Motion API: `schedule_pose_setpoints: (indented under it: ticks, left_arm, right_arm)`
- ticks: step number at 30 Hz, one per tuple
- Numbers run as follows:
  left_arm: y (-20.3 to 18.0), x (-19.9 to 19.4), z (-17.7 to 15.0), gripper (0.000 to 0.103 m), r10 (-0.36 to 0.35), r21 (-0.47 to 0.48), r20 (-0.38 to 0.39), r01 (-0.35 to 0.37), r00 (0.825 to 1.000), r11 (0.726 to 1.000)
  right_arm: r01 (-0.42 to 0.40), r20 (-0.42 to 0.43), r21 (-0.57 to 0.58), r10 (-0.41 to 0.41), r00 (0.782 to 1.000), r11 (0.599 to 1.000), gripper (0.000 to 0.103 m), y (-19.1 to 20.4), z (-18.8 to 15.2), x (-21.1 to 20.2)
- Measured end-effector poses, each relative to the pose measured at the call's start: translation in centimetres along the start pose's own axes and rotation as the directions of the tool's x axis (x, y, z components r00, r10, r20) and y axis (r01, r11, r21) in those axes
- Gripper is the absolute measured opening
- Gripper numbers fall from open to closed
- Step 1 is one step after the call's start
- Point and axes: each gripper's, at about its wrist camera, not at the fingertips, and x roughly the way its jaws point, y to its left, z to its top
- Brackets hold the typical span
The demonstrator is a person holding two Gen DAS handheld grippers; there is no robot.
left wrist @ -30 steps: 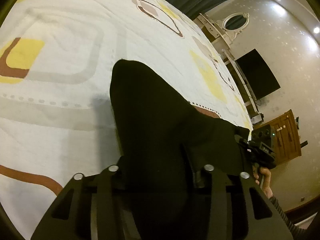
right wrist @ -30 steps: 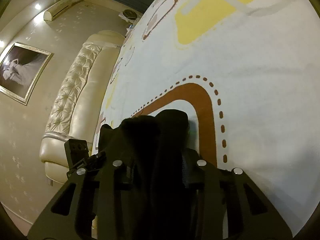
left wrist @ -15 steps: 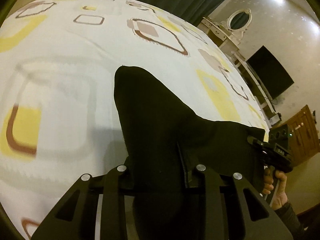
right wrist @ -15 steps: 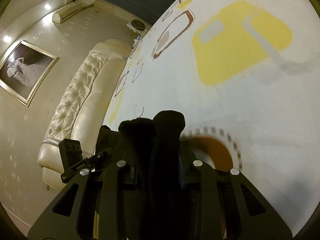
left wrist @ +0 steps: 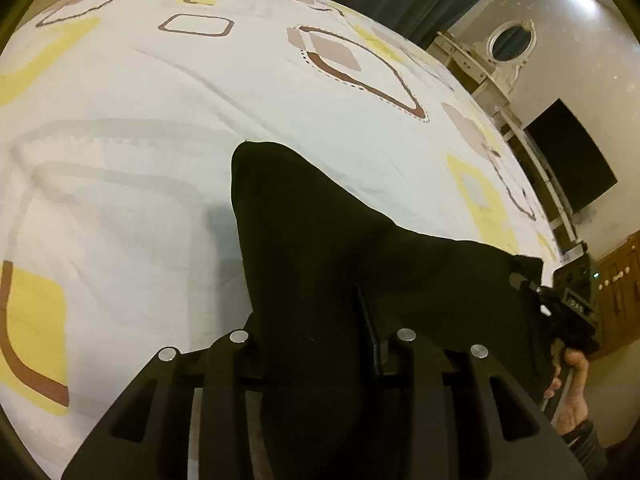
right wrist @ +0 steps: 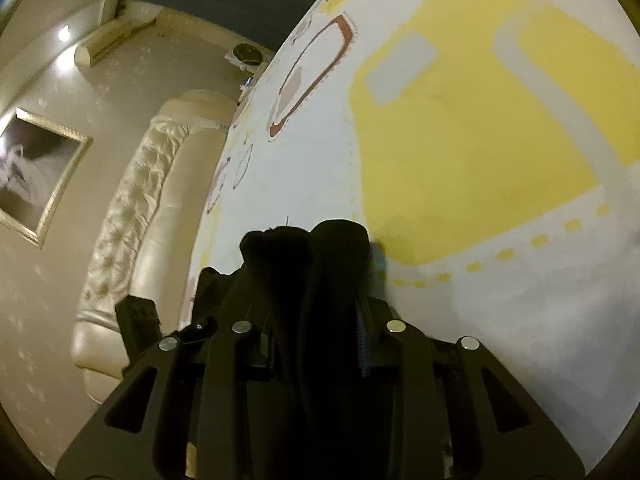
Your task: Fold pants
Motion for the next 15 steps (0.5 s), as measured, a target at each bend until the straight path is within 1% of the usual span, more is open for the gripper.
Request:
schedule_pose_setpoints:
  ticks: [15]
  left_arm:
    - [-0.1, 0.18, -0.01, 0.037, -0.005, -0.001, -0.005, 0.005, 1.0, 1.0]
  right_arm:
    - [-0.021, 0.001, 0.022, 0.021, 1.0, 1.0, 0.028, -0.44, 0.4, 0.15]
